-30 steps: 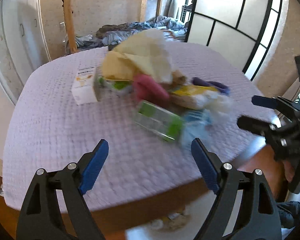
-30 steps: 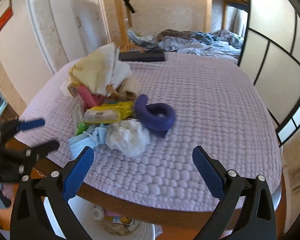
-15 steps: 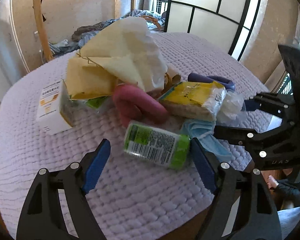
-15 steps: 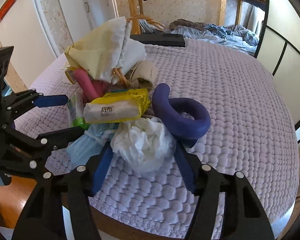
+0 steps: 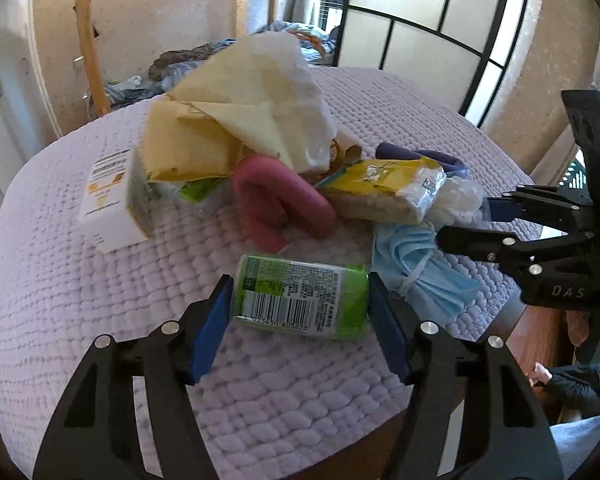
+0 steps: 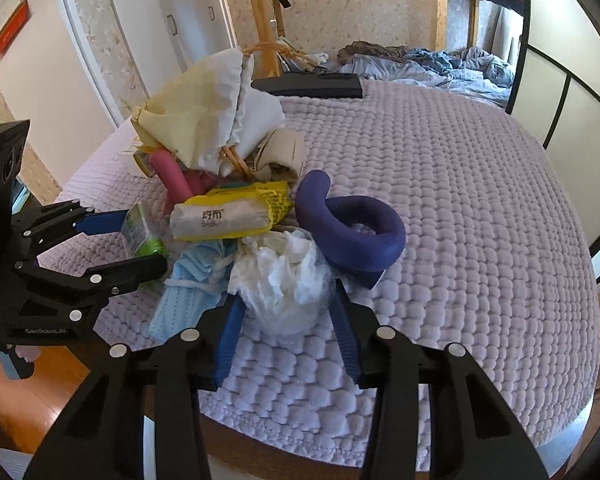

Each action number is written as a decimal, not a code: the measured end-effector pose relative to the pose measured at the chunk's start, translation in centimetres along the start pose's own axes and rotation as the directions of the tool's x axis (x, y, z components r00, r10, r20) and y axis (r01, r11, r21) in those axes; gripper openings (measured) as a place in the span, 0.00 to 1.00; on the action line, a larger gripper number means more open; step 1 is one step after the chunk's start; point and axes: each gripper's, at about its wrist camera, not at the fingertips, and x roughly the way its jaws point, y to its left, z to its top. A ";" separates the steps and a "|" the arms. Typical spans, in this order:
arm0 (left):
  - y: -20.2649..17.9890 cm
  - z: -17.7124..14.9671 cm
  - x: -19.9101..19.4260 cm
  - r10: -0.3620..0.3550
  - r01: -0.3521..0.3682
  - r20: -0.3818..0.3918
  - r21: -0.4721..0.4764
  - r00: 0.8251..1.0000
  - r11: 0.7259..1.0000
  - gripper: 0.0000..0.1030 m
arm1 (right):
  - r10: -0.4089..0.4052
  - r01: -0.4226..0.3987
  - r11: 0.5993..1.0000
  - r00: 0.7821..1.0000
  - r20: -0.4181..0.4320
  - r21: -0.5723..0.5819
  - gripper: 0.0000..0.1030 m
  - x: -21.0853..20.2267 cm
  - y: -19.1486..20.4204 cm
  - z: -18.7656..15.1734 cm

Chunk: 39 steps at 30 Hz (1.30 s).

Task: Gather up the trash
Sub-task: 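Grasp the green can with the left gripper while the right grasps the clear plastic bag, then carry the green can and plastic bag in both grippers over the white bin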

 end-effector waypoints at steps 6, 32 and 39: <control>1.0 -1.2 -1.6 0.023 -0.022 0.011 -0.080 1.000 0.997 0.65 | -0.010 0.009 1.000 1.000 0.029 0.026 0.41 -2.3 -0.8 -0.6; 1.8 -4.7 -6.1 0.055 -0.051 0.010 -0.255 0.998 0.966 0.65 | 0.040 -0.042 0.997 0.998 0.038 0.060 0.41 -6.6 0.6 -4.4; 1.2 -5.0 -6.6 0.070 -0.064 0.013 -0.253 0.997 0.965 0.65 | 0.044 -0.046 0.997 0.998 0.036 0.059 0.41 -7.1 0.8 -5.0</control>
